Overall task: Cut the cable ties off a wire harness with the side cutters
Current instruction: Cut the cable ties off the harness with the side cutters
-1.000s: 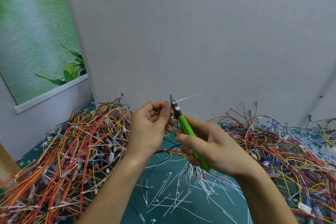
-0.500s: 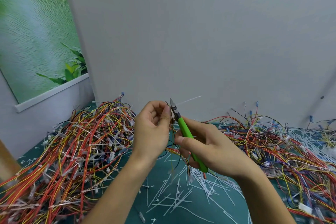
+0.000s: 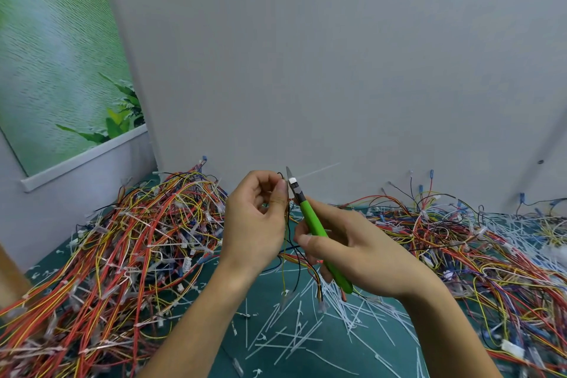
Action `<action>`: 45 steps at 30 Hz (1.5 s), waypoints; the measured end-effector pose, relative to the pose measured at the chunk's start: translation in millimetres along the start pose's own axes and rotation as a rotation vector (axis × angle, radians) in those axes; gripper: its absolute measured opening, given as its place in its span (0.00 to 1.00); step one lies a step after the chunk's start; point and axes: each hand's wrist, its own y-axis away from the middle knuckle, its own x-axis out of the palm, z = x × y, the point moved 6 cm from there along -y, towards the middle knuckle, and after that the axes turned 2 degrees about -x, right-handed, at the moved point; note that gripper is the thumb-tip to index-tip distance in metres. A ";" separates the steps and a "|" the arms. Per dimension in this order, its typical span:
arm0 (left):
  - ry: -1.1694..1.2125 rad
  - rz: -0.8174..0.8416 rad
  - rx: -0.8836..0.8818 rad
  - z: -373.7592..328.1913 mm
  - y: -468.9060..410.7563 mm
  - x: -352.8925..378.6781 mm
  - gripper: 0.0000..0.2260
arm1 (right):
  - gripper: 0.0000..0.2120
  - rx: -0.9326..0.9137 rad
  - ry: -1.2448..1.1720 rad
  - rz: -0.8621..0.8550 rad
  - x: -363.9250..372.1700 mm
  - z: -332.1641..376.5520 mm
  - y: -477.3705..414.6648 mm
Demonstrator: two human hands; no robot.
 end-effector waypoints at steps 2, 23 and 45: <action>0.022 -0.002 -0.015 0.6 -0.4 0.1 0.07 | 0.04 0.009 -0.005 -0.006 0.9 -2.6 -0.8; 0.020 0.030 0.018 -1.3 -0.3 -0.3 0.04 | 0.13 0.061 -0.176 0.022 2.1 -9.2 0.0; 0.026 0.037 -0.042 -4.3 -0.2 -0.4 0.03 | 0.08 0.057 -0.187 -0.009 6.2 -12.9 -3.3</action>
